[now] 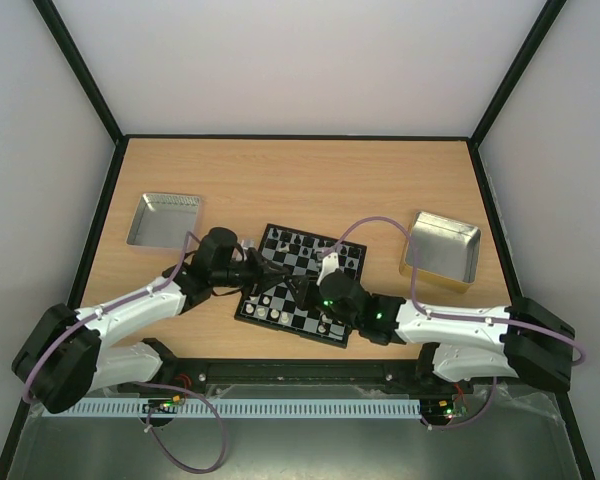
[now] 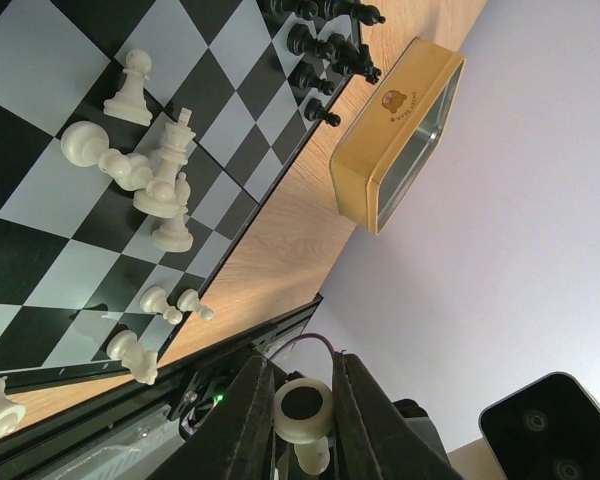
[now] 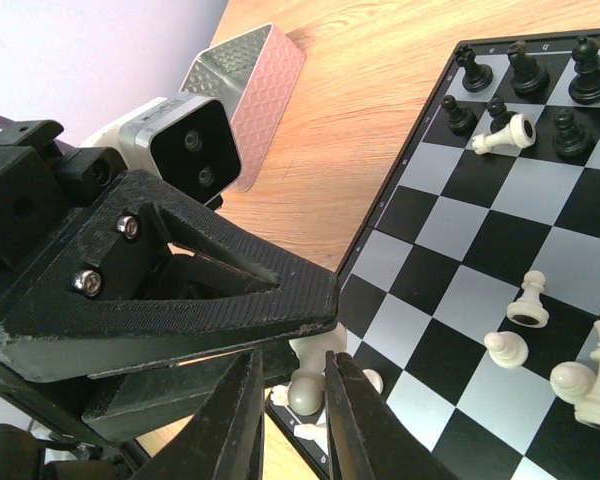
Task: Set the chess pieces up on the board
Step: Place the chess piece on the chessboard.
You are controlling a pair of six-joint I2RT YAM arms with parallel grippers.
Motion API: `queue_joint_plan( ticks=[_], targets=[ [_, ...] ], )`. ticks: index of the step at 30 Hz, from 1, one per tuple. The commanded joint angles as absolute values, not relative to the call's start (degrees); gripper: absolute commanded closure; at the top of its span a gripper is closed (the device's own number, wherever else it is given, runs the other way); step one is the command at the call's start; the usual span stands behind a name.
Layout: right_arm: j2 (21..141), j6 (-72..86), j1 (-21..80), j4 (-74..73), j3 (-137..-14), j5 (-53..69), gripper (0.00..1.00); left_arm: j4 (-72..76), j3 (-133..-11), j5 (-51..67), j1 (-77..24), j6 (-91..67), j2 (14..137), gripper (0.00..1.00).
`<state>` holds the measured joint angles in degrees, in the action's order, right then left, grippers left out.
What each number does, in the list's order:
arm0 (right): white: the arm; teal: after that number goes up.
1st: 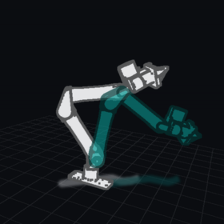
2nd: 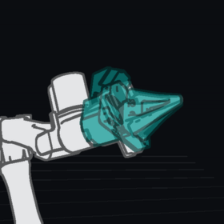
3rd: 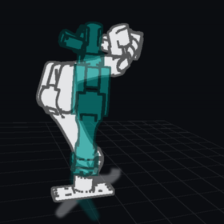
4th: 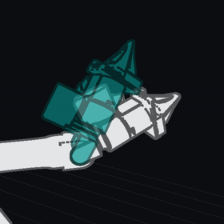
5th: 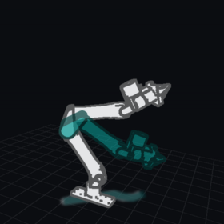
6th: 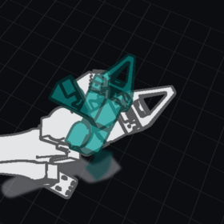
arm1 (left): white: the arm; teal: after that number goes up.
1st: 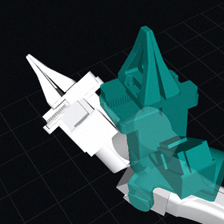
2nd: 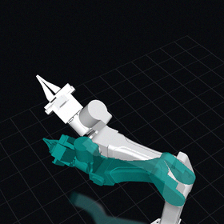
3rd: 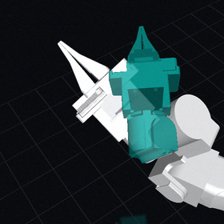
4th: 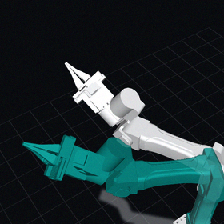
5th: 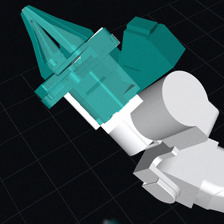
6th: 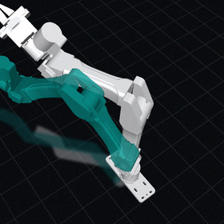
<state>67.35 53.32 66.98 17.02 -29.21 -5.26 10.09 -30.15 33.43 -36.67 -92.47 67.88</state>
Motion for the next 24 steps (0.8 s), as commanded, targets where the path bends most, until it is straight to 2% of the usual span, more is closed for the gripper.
queue_joint_plan(
  ticks=[1,6,9,13,16,24],
  targets=[
    [68.65,53.26,66.81,16.64,-31.56,-7.28,0.84,11.49,-29.4,34.45,-36.34,-93.25,66.62,0.84],
    [69.3,53.41,66.8,15.71,-32.43,-7.67,0.94,11.54,-29.19,34.34,-36.38,-93.34,66.5,0.84],
    [69.26,53.8,66.84,13.71,-33.65,-8.08,0.98,11.6,-28.77,33.47,-36.43,-93.5,65.64,0.8],
    [69.08,54.49,66.8,8.78,-36.04,-9.05,0.98,8.44,-29.13,30.76,-36.43,-91.05,64.69,0.59],
    [69.74,55.13,66.8,0.72,-39.03,-9.89,0.98,0.13,-31.33,25.12,-36.08,-84.45,63.59,0.51],
    [75.89,51.94,66.8,-19.66,-47.59,-4.9,0.98,-20.39,-36.89,1.29,-32.96,-66.22,55.42,0.43]
  ],
)
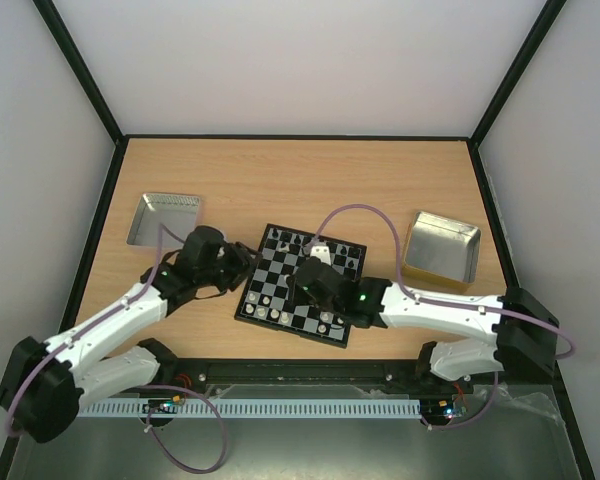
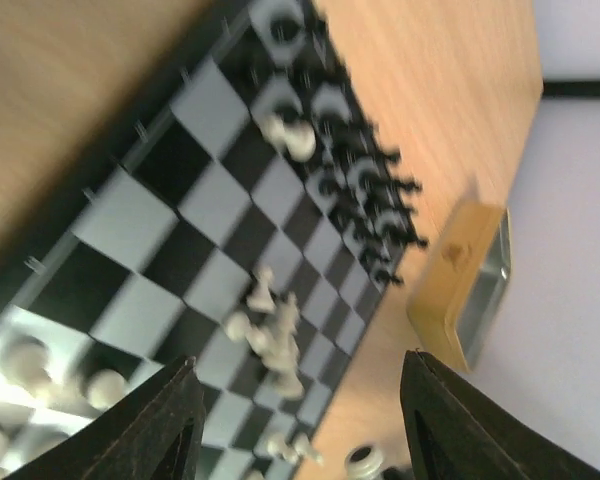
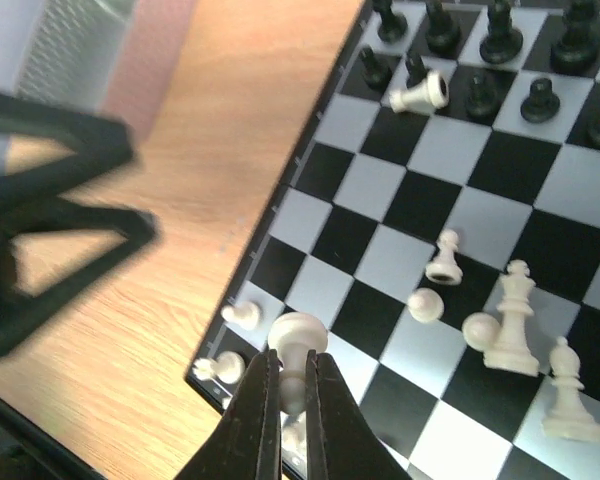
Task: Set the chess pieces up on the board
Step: Place the chess piece on the chessboard.
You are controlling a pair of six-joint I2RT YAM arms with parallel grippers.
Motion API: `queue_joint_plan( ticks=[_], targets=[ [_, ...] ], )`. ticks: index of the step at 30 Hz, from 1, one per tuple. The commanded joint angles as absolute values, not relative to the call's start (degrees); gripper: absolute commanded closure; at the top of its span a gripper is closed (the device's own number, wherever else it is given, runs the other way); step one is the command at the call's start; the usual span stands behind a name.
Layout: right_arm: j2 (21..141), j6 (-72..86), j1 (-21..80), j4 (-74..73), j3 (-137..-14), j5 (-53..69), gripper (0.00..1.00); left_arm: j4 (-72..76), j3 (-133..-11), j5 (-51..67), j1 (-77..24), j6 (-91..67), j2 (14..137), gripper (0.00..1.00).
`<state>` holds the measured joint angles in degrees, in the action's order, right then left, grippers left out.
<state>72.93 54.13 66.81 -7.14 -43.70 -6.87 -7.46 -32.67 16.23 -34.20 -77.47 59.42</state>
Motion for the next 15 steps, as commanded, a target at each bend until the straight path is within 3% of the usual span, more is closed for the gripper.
queue_joint_plan(
  ticks=[1,7,15],
  targets=[
    [76.88,51.14,66.82,-20.59,-48.49,-3.91,0.98,-22.81,-38.08,-1.59,-32.7,-64.21,54.51,0.43],
    [85.8,46.76,66.8,-24.52,-55.44,1.98,0.98,-29.78,-42.29,-11.97,-32.19,-55.36,50.23,0.36],
    [94.49,44.57,66.89,-30.03,-63.07,2.99,0.98,-29.66,-40.28,-10.55,-31.51,-52.35,48.3,0.34]
  ],
)
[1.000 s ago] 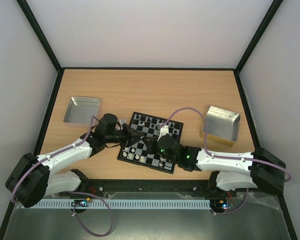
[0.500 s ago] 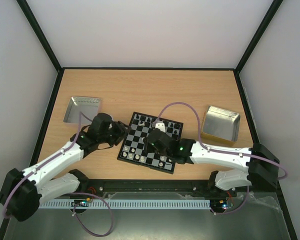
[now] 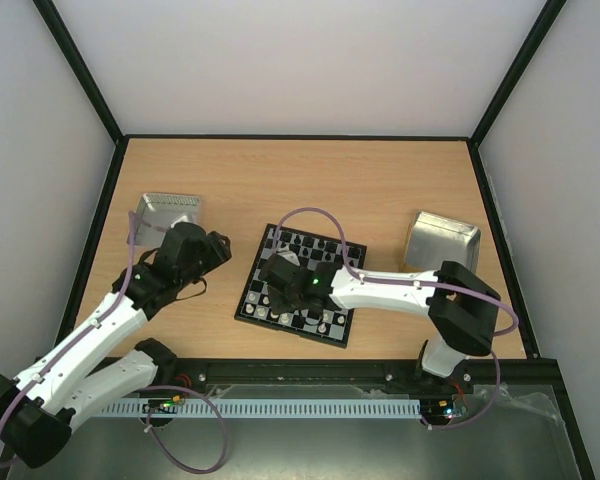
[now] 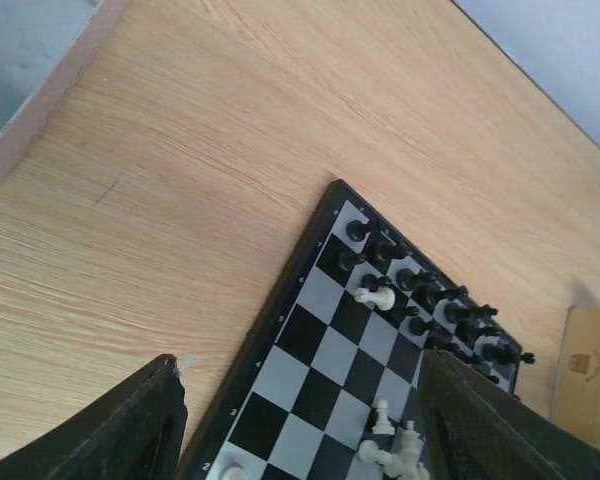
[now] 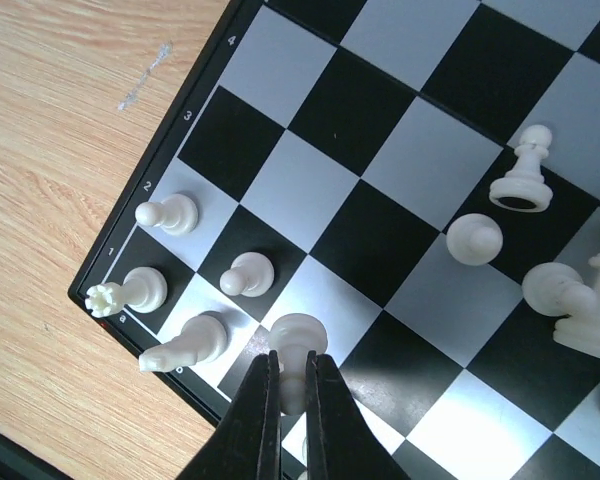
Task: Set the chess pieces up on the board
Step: Place the chess piece on the chessboard.
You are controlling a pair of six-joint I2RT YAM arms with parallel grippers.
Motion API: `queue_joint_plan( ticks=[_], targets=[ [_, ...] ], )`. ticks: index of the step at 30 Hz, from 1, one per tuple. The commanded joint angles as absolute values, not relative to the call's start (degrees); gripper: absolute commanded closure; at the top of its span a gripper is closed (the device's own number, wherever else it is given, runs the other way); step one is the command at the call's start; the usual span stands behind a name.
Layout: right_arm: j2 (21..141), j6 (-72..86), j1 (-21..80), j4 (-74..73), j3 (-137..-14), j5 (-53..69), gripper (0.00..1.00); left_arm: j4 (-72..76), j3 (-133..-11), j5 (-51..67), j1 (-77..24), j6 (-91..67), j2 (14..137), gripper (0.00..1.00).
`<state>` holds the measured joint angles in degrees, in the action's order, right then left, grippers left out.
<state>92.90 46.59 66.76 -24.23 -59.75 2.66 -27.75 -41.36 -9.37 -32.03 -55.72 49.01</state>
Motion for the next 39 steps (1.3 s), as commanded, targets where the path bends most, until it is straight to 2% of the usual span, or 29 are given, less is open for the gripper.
queue_joint_plan(
  ticks=[1,16,32,39],
  targets=[
    [94.91,44.35,66.88,-30.49,-63.47,3.12,0.98,-29.43,-40.06,-9.94,-31.48,-52.31,48.28,0.34],
    [100.85,43.17,67.05,-33.3,-66.82,2.83,0.96,-28.33,-39.55,-7.53,-31.12,-51.22,50.15,0.34],
    [101.83,42.37,67.06,-33.66,-67.66,2.88,0.86,-27.89,-39.8,-6.15,-31.03,-50.89,51.32,0.34],
    [101.55,42.69,67.06,-33.32,-67.58,1.82,0.86,-28.21,-39.55,-6.15,-31.03,-50.89,51.06,0.34]
  ],
)
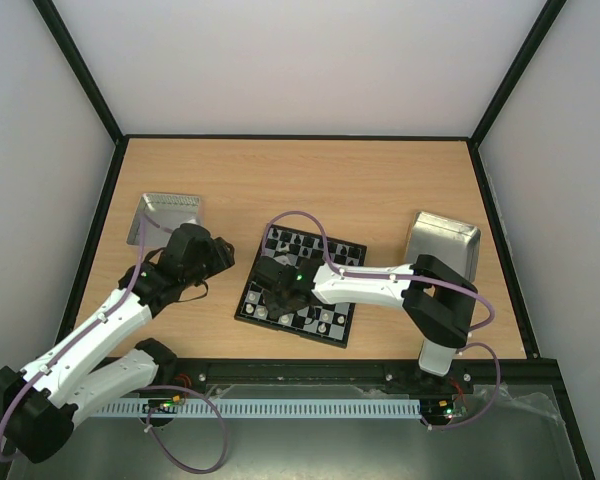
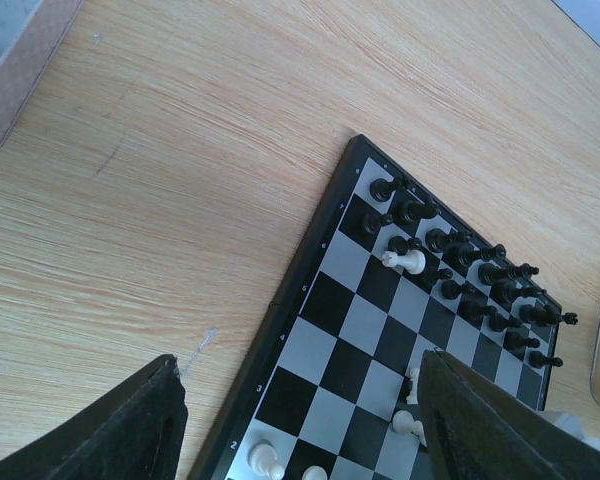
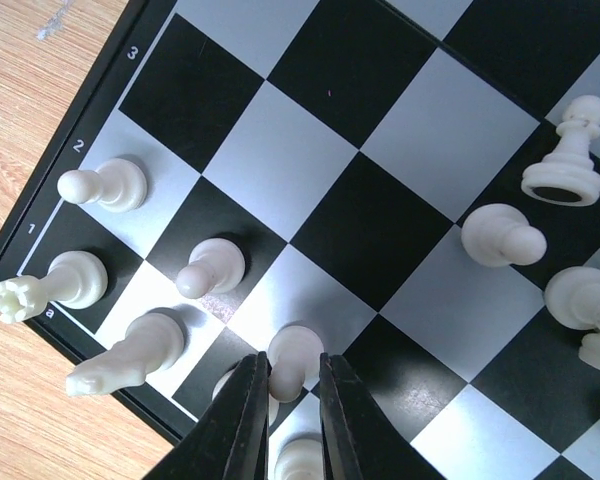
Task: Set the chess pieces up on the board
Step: Place the chess piece on the chessboard.
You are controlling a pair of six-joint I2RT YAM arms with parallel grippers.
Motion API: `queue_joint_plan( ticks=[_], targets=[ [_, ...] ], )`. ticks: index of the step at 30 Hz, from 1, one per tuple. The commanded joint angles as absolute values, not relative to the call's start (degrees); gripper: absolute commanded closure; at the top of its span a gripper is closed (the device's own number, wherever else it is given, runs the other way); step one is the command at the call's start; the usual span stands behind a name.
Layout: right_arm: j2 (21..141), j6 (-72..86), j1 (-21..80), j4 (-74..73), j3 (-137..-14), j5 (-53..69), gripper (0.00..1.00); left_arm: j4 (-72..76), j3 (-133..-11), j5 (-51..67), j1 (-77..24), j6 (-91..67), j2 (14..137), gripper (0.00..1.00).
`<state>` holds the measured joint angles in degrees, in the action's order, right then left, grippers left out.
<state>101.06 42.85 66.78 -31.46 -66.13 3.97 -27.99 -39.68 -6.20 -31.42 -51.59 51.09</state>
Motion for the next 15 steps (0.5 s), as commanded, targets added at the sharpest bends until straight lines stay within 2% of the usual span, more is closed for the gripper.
queue_joint_plan(
  ticks=[1,9,15],
  targets=[
    [101.54,42.71,67.06,-33.31,-67.55,1.63,0.86,-28.21,-39.55,-6.18,-31.01,-50.84,51.04,0.34],
    [100.69,42.93,67.06,-32.43,-67.52,0.44,0.86,-28.48,-39.57,-6.3,-30.91,-50.71,50.81,0.34],
    [97.36,43.92,67.09,-30.71,-67.05,0.76,0.79,-28.99,-39.99,-6.46,-30.91,-50.61,50.6,0.34]
  ],
)
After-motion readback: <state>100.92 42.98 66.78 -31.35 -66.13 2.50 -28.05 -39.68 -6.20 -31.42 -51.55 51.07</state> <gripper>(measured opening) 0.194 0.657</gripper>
